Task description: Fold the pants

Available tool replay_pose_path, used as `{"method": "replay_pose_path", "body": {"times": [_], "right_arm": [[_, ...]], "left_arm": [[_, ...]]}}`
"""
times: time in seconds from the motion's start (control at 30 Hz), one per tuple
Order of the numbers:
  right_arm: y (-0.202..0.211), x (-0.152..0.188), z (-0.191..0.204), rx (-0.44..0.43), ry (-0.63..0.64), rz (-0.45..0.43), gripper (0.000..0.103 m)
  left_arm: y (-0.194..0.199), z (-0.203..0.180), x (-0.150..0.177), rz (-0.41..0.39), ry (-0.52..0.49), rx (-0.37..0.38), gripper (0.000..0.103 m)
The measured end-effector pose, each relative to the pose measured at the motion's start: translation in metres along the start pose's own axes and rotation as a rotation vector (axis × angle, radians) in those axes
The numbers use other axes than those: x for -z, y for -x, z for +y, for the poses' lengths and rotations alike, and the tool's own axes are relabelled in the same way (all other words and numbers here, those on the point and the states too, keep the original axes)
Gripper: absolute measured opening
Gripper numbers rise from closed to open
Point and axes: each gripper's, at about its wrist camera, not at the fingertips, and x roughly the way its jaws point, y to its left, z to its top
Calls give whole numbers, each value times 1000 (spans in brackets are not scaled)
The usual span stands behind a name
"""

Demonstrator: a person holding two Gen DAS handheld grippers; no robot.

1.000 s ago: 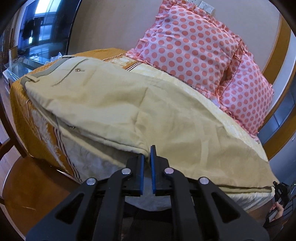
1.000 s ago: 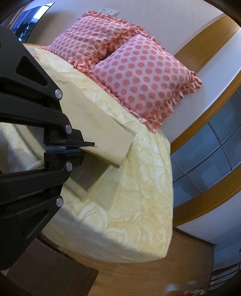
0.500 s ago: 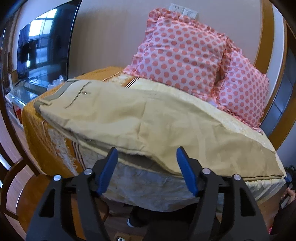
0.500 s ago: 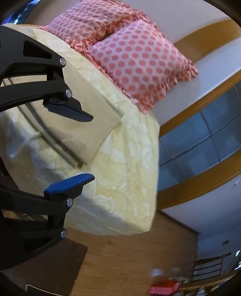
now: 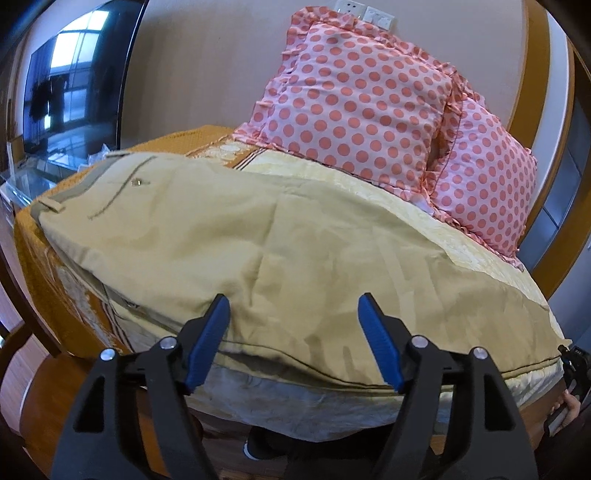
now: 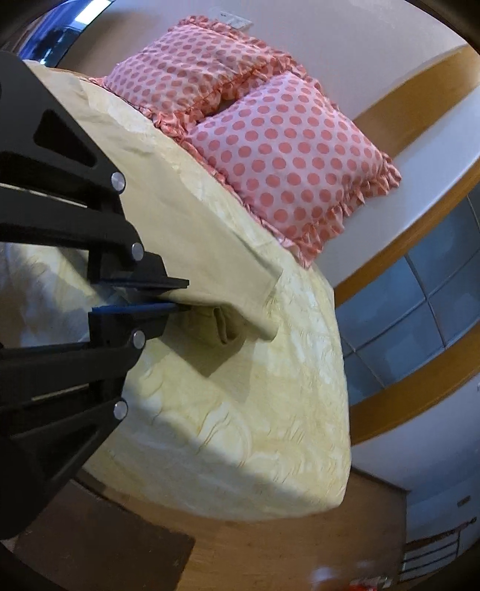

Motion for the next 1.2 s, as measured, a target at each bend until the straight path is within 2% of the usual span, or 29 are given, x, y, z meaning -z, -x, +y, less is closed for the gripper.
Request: {"method": "replay_pose_path", "body": {"times": [0.13, 0.27, 0.37, 0.43, 0.5, 0.53, 0.57, 0.67, 0.73, 0.77, 0.8, 0.83, 0.93, 0.97, 1.0, 1.07, 1.2], "right_arm": [[8, -9, 54, -134, 106, -29, 6], [12, 5, 150, -384, 252, 13, 6], [11, 38, 222, -584, 344, 114, 6], [9, 76, 273, -725, 410, 221, 5], [8, 120, 312, -816, 493, 331, 5], [8, 136, 323, -834, 533, 373, 5], [6, 166, 339, -854, 621, 452, 5], [8, 235, 355, -854, 809, 657, 7], [12, 246, 354, -844, 846, 681, 14], [13, 244, 353, -851, 837, 670, 29], [13, 240, 353, -848, 826, 652, 52], [12, 234, 354, -839, 813, 616, 57], [6, 228, 356, -735, 858, 501, 58], [1, 232, 359, -699, 883, 501, 57], [-8, 239, 360, -659, 914, 540, 57], [-10, 251, 358, -636, 914, 584, 58], [-8, 250, 350, -645, 913, 558, 59]], "left_arm": [[-7, 4, 7, 9, 5, 5, 76], [-6, 2, 8, -2, 0, 14, 80], [-1, 8, 5, -11, 42, 48, 80], [5, 15, 2, -21, 81, 68, 80], [13, 22, 0, -42, 98, 55, 80], [17, 25, -1, -52, 102, 44, 80], [21, 29, -2, -60, 105, 33, 80], [34, 51, -4, -91, 125, -44, 80], [41, 70, -5, -106, 159, -92, 80], [42, 76, -5, -110, 172, -105, 80], [46, 89, -6, -120, 200, -130, 80], [47, 97, -7, -125, 217, -146, 80], [47, 121, -12, -131, 268, -165, 79], [46, 128, -13, -133, 286, -170, 78], [45, 136, -15, -134, 304, -173, 78], [42, 148, -19, -138, 340, -166, 78], [35, 168, -28, -150, 387, -174, 76]]}}
